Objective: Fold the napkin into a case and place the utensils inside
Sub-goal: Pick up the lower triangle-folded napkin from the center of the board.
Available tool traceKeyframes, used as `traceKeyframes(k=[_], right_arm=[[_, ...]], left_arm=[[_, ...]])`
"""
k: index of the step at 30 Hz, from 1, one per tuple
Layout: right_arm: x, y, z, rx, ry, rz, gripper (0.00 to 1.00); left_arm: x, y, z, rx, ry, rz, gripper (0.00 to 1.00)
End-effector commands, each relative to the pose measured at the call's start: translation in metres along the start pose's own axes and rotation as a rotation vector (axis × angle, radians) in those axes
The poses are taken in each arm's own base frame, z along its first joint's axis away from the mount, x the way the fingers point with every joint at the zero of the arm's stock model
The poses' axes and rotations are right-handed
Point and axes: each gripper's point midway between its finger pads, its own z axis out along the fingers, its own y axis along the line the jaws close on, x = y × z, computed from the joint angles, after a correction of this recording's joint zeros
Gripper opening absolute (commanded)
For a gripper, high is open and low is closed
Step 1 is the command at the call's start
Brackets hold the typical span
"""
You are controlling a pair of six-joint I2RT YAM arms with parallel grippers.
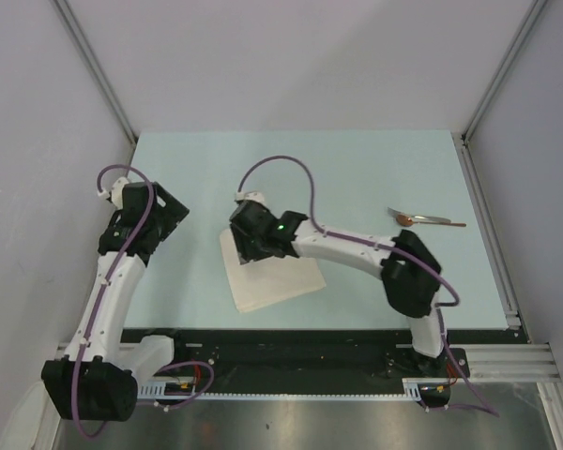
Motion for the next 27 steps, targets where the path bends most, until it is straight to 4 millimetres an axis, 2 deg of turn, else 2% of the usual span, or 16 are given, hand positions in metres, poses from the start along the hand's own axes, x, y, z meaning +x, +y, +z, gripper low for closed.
traceKeyframes(k=[1, 3, 4, 5, 7, 10, 14, 20, 22, 25, 27], right_arm=[[0.018, 0.034, 0.036, 0.049, 0.049, -0.022, 0.61], [0.022, 0.053, 0.042, 0.035, 0.045, -0.045, 0.59], [0.018, 0.061, 0.043, 0.026, 0.031, -0.047, 0.58], [0.026, 0.063, 0.052, 0.035, 0.040, -0.063, 0.57], [0.033, 0.072, 0.057, 0.031, 0.048, -0.077, 0.54], [0.046, 0.072, 0.067, 0.054, 0.071, -0.087, 0.51], [0.059, 0.063, 0.083, 0.108, 0.090, -0.108, 0.50], [0.080, 0.043, 0.094, 0.212, 0.154, -0.145, 0.49], [0.092, 0.035, 0.099, 0.248, 0.189, -0.157, 0.48], [0.105, 0.027, 0.103, 0.282, 0.222, -0.159, 0.41], [0.107, 0.025, 0.103, 0.297, 0.234, -0.157, 0.32]], left_arm=[[-0.029, 0.029, -0.019, -0.187, -0.103, -0.022, 0.91], [-0.031, 0.031, -0.022, -0.196, -0.099, -0.005, 0.92], [-0.030, 0.033, -0.023, -0.201, -0.095, 0.001, 0.92], [-0.030, 0.033, -0.024, -0.198, -0.096, -0.001, 0.92], [-0.027, 0.034, -0.023, -0.194, -0.093, -0.003, 0.92], [-0.023, 0.031, -0.021, -0.161, -0.082, -0.007, 0.92], [-0.017, 0.026, -0.018, -0.140, -0.046, -0.002, 0.92], [-0.016, 0.023, -0.017, -0.120, -0.039, 0.004, 0.92], [-0.015, 0.022, -0.016, -0.118, -0.034, 0.006, 0.92], [-0.014, 0.018, -0.016, -0.101, -0.026, 0.001, 0.92], [-0.011, 0.017, -0.014, -0.094, -0.013, 0.001, 0.92]])
